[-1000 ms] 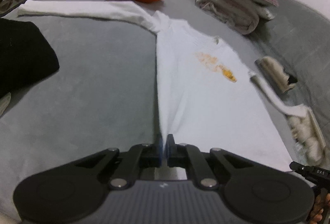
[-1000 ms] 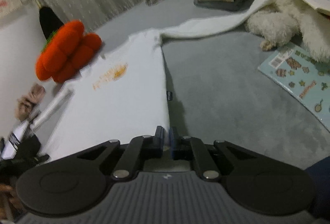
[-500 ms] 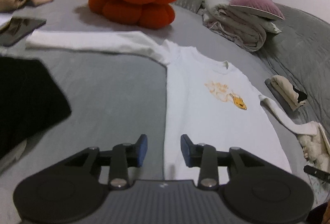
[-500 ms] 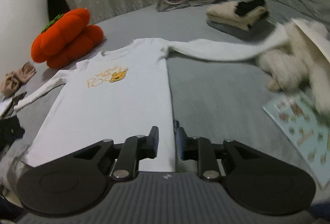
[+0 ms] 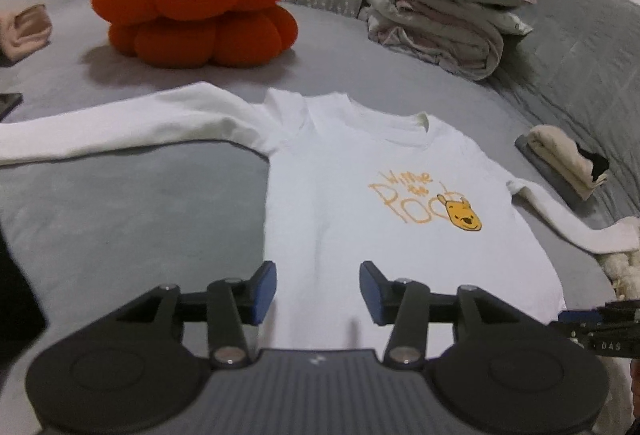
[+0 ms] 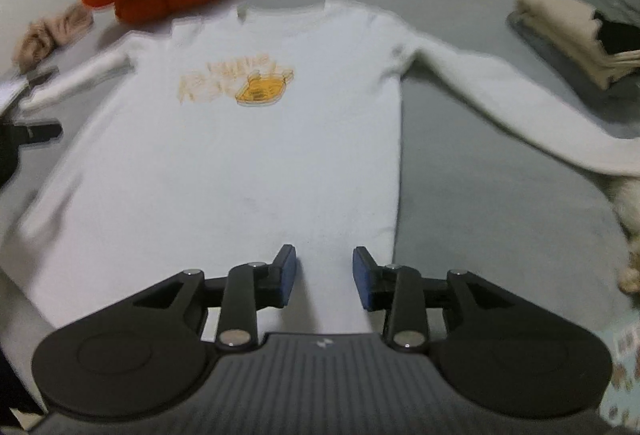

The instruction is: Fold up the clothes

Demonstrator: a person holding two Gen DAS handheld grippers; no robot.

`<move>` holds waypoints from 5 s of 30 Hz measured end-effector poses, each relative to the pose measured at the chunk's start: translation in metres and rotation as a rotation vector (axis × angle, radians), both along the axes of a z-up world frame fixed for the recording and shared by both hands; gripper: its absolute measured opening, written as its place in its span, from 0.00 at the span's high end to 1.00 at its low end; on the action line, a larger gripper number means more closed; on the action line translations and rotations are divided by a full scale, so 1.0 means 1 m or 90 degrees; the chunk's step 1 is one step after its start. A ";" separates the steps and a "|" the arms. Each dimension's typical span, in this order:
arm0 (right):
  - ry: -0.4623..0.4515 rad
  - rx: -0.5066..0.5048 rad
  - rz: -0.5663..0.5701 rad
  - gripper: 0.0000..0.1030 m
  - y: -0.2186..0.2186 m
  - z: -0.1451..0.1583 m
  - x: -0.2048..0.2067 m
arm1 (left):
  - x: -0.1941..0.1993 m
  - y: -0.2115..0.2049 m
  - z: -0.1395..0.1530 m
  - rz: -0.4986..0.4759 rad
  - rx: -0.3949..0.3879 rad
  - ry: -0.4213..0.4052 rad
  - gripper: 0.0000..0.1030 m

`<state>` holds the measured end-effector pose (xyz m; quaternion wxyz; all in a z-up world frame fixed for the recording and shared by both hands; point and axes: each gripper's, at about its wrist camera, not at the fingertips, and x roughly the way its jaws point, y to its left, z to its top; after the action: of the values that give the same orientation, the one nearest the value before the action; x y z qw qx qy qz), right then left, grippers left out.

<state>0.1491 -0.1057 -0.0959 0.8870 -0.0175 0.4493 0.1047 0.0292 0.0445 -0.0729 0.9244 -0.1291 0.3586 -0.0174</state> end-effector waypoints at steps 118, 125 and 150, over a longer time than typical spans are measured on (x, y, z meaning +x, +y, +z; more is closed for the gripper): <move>-0.242 -0.062 0.378 0.99 0.264 -0.007 0.158 | 0.035 0.283 -0.022 0.470 -0.056 -0.002 0.93; -0.225 -0.047 0.378 0.99 0.240 -0.005 0.169 | 0.028 0.288 -0.012 0.477 -0.070 -0.016 0.93; -0.182 0.052 0.256 0.84 0.230 -0.005 0.176 | 0.009 0.288 0.011 0.578 0.013 -0.040 0.83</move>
<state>0.3249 0.1245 -0.1007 0.9029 -0.0854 0.3024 0.2933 0.0384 0.3324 -0.0622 0.8501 -0.2634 0.2373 0.3895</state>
